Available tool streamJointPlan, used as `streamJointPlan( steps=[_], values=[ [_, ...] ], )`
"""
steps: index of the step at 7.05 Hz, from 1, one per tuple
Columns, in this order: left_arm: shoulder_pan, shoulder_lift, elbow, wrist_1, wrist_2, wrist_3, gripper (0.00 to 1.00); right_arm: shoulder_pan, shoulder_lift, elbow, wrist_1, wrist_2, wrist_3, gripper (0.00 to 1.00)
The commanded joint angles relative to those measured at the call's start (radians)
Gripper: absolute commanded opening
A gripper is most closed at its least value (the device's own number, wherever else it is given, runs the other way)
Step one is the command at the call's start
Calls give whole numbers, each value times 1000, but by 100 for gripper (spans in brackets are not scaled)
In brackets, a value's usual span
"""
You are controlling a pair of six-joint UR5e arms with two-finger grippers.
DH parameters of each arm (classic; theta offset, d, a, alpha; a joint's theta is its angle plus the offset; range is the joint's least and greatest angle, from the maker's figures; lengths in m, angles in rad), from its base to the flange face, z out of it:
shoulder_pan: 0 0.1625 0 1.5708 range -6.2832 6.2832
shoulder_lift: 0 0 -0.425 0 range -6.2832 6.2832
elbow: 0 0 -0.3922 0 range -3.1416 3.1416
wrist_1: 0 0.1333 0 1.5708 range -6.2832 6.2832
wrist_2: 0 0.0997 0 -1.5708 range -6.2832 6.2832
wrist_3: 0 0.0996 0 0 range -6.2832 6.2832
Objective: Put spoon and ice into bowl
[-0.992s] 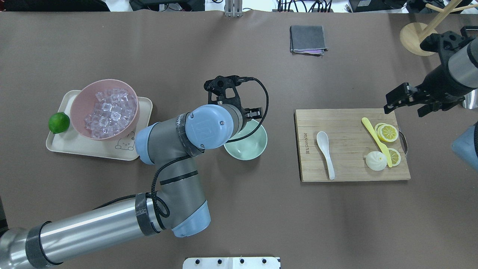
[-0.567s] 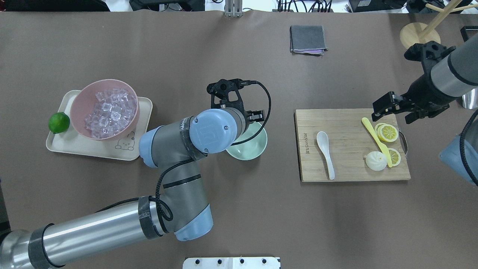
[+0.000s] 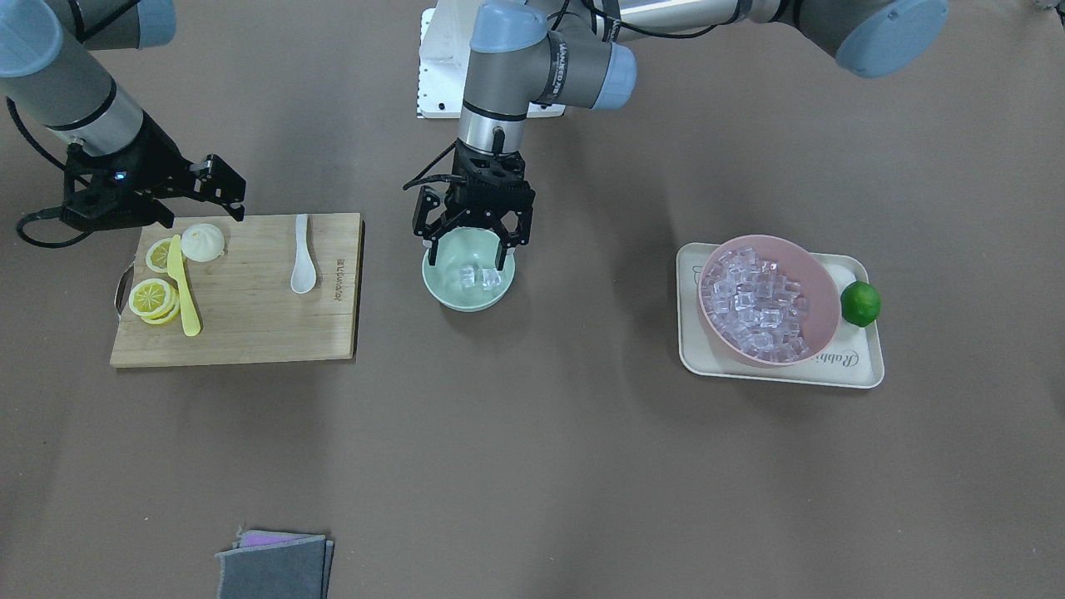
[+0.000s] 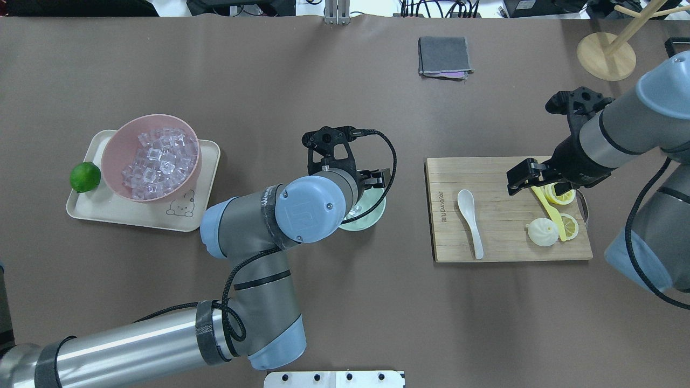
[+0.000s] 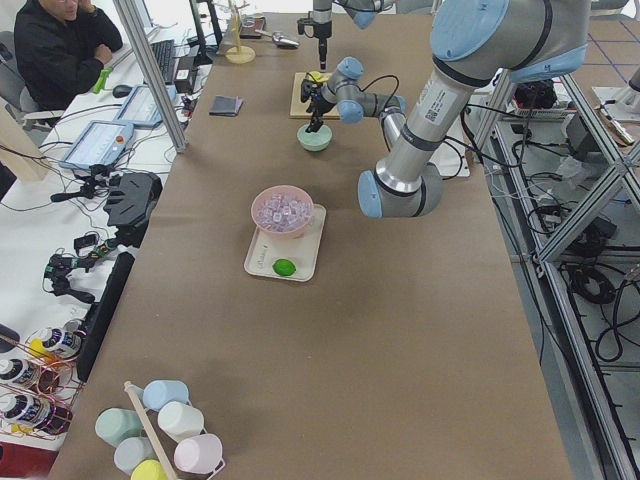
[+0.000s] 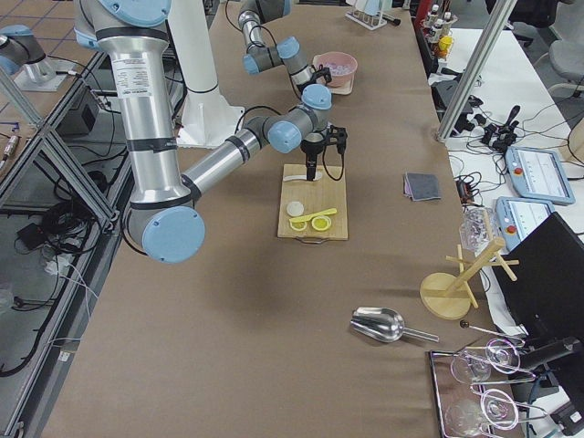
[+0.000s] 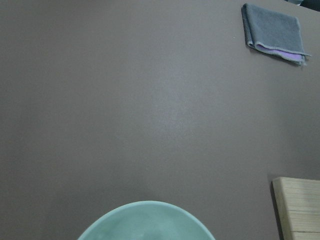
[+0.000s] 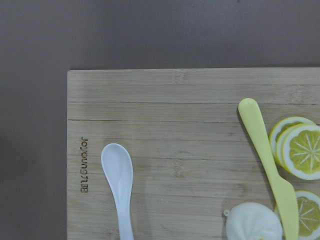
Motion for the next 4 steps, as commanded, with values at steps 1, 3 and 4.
streamJointPlan(
  steps=[1, 3, 4],
  values=[
    [-3, 17, -197, 193, -8, 62, 98, -85, 22, -5, 27, -67, 81, 100],
    [-96, 26, -289, 272, -90, 265, 98, -179, 74, -44, 29, -168, 101, 100],
    [-159, 93, -387, 327, -164, 380, 98, -196, 125, -101, 31, -210, 98, 99]
  ],
)
